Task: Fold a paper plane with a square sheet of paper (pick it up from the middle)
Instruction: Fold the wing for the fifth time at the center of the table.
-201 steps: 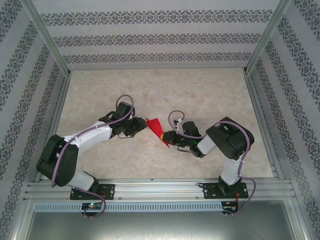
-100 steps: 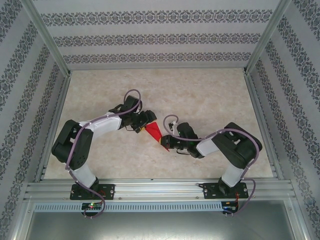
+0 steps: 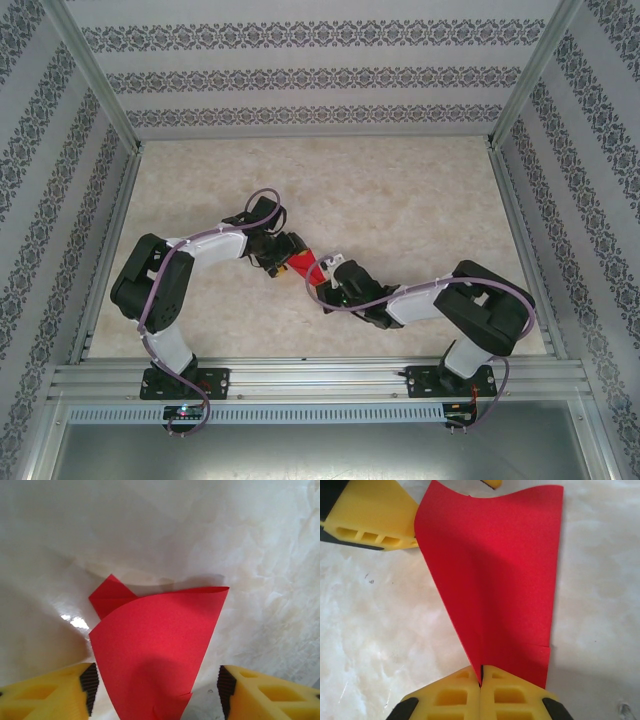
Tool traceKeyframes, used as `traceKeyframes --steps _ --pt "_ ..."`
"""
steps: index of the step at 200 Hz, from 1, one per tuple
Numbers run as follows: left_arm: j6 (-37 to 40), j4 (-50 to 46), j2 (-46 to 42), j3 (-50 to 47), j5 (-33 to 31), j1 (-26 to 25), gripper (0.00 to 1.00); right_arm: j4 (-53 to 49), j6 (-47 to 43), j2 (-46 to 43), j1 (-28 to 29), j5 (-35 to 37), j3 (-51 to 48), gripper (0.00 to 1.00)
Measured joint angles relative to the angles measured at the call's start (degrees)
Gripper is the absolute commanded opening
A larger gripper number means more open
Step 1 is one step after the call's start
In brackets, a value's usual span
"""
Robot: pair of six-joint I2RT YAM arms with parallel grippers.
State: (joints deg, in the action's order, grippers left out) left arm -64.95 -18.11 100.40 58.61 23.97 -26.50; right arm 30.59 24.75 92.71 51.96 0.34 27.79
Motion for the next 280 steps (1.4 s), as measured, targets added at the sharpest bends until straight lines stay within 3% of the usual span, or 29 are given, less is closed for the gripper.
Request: traceKeyframes --steps 74,125,151,182,280 --pt "-1.36 -0.61 0.00 0.00 0.07 -0.13 0.37 -0.39 -7.72 -0.11 4.11 8.37 0.37 0.06" --pt "-0.90 -1.25 0.07 0.04 1.05 -0.13 0.00 -1.09 -12.70 -0.39 6.10 11.06 0.74 0.19" --pt "-0.46 -2.19 0.07 0.57 1.29 -0.13 0.00 -2.93 -15.41 -0.81 7.13 12.66 1.01 0.26" --pt "0.02 -2.58 0.07 1.42 1.31 -0.13 0.00 -5.20 -18.75 -0.83 9.35 15.34 1.22 0.26" --pt "0.46 -3.56 0.07 1.68 1.31 -0.13 0.00 -5.97 -22.88 -0.83 10.93 22.56 1.49 0.19"
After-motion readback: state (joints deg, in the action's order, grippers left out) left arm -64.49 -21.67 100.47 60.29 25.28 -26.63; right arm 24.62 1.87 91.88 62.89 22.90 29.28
